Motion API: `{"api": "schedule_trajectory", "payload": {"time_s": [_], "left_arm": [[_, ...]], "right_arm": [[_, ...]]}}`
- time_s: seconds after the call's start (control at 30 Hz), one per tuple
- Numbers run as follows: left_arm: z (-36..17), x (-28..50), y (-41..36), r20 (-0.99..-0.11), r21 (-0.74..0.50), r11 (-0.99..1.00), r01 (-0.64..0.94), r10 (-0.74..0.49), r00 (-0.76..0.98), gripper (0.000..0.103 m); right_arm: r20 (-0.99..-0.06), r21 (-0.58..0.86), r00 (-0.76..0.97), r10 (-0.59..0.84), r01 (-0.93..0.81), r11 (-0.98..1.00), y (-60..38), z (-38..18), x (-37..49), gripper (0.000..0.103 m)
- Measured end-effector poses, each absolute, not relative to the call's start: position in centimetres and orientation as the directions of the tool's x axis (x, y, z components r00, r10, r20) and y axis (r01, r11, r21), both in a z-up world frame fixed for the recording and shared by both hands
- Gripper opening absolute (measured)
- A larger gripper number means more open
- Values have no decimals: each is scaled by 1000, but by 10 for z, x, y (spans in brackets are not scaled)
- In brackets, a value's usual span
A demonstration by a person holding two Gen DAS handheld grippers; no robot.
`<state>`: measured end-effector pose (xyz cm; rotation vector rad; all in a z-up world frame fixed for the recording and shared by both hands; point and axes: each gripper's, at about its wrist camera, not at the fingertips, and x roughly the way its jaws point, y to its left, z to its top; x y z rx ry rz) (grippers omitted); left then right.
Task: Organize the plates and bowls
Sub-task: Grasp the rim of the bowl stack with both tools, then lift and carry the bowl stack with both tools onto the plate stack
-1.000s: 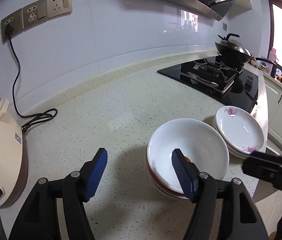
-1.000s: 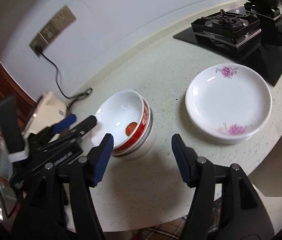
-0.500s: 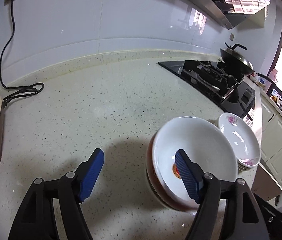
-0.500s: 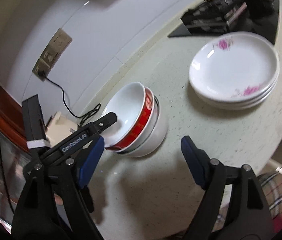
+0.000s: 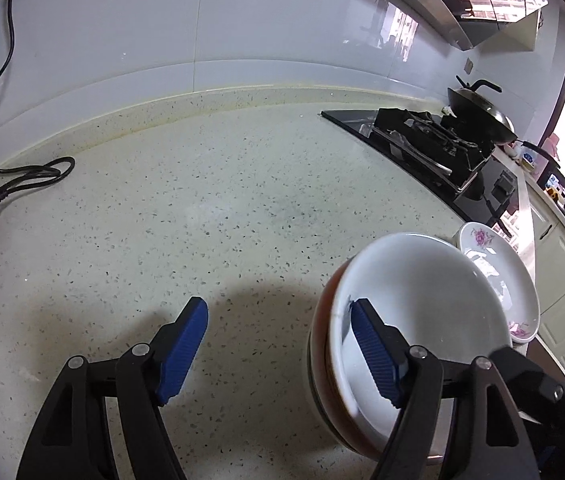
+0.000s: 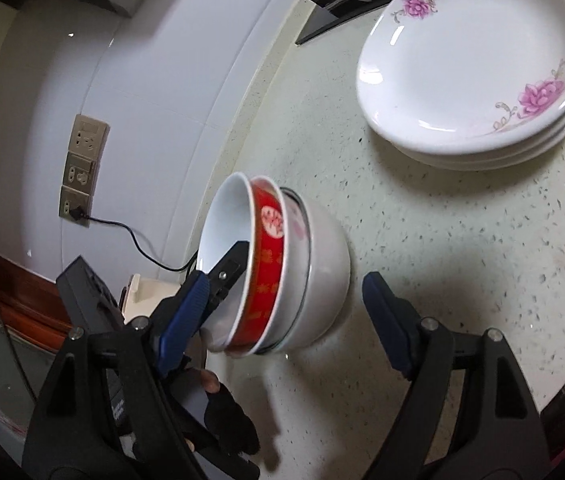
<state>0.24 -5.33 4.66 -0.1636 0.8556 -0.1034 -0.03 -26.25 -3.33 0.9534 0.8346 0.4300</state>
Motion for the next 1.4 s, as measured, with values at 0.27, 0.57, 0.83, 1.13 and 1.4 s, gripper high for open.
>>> {"api": "schedule_trajectory", "payload": {"time_s": [0.27,0.57,0.83,1.13,1.4], "left_arm": [[32,6,-40,-736,-358,934,13,-291,612,68],[27,2,-43,-710,-443,896,22,-365,602,59],[26,0,-41,-663,-527,849,47,-445,603,36],[28,-4,-43,-657,-513,857,46,-427,622,36],[30,-5,-44,-651,-505,862,50,-418,634,36]], "right_arm": [[-462,820,639,615,44,571,-259,-37,5,79],[-590,678,605,535,11,735,-239,-29,4,76],[-570,682,591,570,-47,730,-237,-27,4,64],[-550,694,599,582,-59,717,-240,-29,2,63],[-551,681,604,576,-73,728,-237,-26,1,62]]}}
